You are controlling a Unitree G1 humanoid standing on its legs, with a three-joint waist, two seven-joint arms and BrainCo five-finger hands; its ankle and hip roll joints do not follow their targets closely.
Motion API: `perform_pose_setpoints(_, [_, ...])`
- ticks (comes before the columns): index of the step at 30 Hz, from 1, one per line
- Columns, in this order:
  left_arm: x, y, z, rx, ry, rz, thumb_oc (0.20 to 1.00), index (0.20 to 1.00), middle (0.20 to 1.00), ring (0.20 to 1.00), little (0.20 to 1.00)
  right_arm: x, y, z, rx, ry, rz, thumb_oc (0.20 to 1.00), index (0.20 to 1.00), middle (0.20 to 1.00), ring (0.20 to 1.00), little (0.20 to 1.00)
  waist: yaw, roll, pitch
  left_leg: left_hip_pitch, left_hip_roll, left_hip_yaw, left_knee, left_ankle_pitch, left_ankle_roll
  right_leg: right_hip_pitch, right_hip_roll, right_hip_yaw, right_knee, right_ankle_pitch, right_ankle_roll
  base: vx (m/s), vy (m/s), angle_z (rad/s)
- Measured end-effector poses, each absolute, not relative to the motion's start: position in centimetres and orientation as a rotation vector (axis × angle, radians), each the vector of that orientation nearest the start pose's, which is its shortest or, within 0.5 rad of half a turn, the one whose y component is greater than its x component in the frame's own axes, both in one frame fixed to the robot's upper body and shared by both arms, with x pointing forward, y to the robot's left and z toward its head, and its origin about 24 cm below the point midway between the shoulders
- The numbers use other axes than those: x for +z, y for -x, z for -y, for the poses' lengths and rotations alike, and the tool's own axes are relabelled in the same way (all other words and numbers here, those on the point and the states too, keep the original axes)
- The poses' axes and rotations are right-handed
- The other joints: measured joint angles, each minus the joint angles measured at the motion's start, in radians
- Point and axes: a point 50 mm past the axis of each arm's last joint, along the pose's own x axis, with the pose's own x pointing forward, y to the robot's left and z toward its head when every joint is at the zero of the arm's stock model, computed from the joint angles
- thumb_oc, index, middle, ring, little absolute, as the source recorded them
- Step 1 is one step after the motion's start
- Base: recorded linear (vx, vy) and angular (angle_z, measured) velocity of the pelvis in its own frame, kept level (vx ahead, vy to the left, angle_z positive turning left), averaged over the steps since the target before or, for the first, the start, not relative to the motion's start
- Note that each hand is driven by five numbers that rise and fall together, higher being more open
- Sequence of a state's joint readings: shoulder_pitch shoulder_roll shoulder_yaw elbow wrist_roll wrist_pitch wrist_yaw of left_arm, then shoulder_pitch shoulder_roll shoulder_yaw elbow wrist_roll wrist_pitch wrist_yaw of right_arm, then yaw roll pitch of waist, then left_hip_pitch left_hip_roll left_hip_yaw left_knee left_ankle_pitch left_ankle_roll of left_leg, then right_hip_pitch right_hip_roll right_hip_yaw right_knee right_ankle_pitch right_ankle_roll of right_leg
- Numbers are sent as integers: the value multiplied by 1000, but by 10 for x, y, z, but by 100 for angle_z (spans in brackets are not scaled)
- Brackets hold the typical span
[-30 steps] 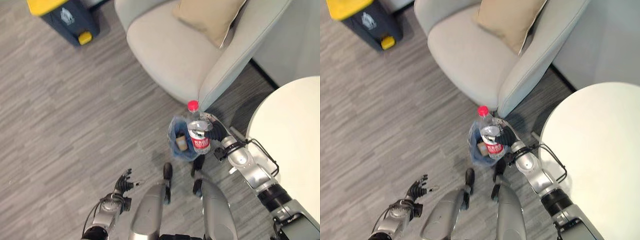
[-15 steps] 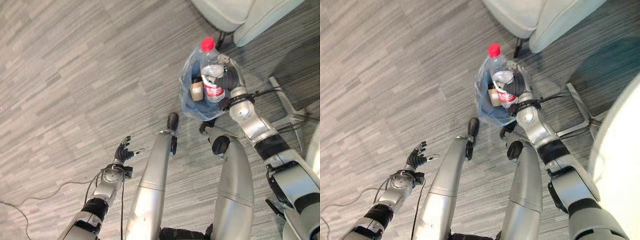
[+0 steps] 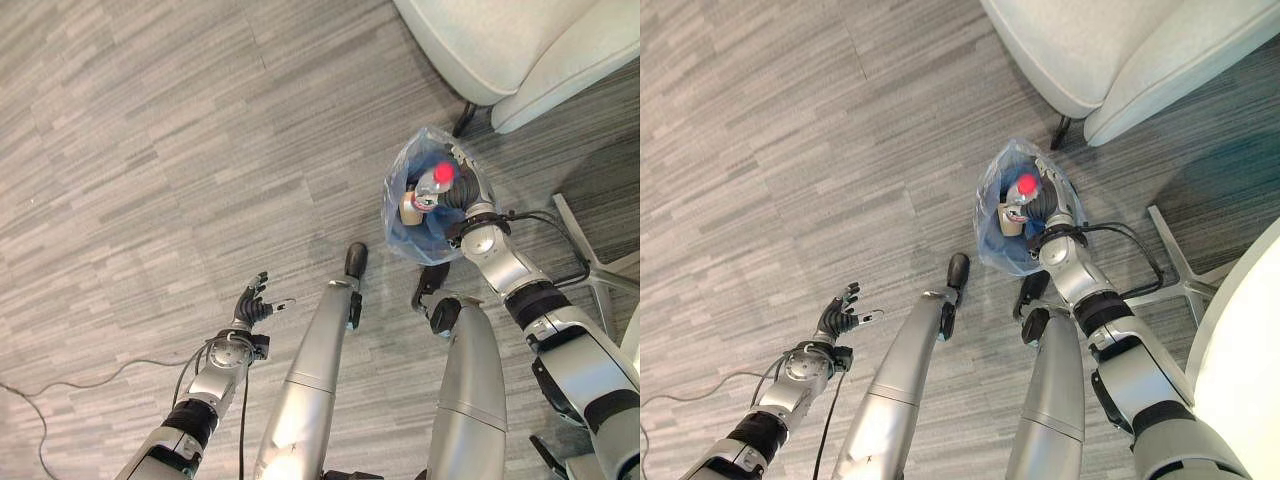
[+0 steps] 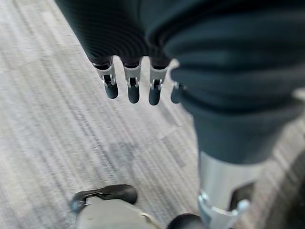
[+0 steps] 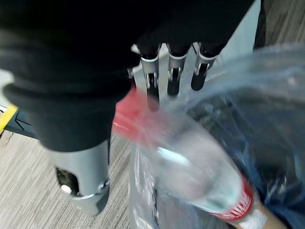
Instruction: Gather garbage on tea table into small bin, then transfer packed bag to large trash can.
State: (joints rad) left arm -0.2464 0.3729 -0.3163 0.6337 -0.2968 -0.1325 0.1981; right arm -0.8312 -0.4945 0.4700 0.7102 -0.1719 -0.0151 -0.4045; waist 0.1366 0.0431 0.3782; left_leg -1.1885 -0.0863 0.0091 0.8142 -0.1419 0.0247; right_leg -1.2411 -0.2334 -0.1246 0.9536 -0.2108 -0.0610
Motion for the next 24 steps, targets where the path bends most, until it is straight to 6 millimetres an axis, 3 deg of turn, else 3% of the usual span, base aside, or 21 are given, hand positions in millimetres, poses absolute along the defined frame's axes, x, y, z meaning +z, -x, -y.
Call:
perform_pose_setpoints(5, [-30, -275, -202, 64, -223, -322, 1000, 1000, 1000, 1000, 1000, 142, -380, 174, -96, 1069, 310, 1000, 1000, 1000, 1000, 1000, -42, -7, -18, 4, -2, 7, 2, -3, 5, 2, 3, 12, -6, 4, 28, -28, -32, -5])
perform_pose_setpoints(11, [-35, -271, -204, 70, -230, -346, 1000, 1000, 1000, 1000, 1000, 121, -376, 160, 47, 1368, 341, 1000, 1000, 1000, 1000, 1000, -50, -13, -22, 9, 18, 10, -21, 5, 4, 10, 18, 2, -44, 20, 27, -36, -47, -8])
perform_pose_setpoints(13, [-36, -270, -205, 73, -234, -350, 1000, 1000, 1000, 1000, 1000, 108, -378, 162, 91, 1464, 294, 1000, 1000, 1000, 1000, 1000, -48, -14, -21, 9, 19, 5, -31, 8, 0, 10, 18, -6, -49, 30, 38, -15, -42, 5])
perform_pose_setpoints(20, [-38, -271, -205, 76, -265, -351, 1000, 1000, 1000, 1000, 1000, 75, -382, 171, 151, 1685, 115, 1000, 1000, 1000, 1000, 1000, -32, -20, -3, -61, 20, 0, 0, 12, -8, -63, 12, -11, -1, 17, 17, -11, -53, 6])
perform_pose_setpoints(21, [-36, -273, -205, 80, -266, -344, 1000, 1000, 1000, 1000, 1000, 71, -382, 172, 153, 1710, 88, 724, 724, 724, 724, 724, -31, -21, 16, -64, 12, -2, 2, 13, -11, -70, 1, -13, 15, 10, 15, -43, -90, 15])
perform_pose_setpoints(22, [-35, -275, -205, 81, -269, -338, 1000, 1000, 1000, 1000, 1000, 64, -381, 170, 168, 1707, 51, 200, 200, 200, 200, 200, -28, -22, 31, -69, 11, -7, 2, 17, -17, -74, 1, -17, 17, 10, 13, -42, -63, 16])
perform_pose_setpoints(24, [-32, -278, -204, 78, -268, -327, 1000, 1000, 1000, 1000, 1000, 59, -378, 166, 187, 1692, 47, 200, 200, 200, 200, 200, -24, -22, 42, -69, 11, -10, 0, 21, -24, -75, 2, -19, 17, 14, 9, -40, -20, 3])
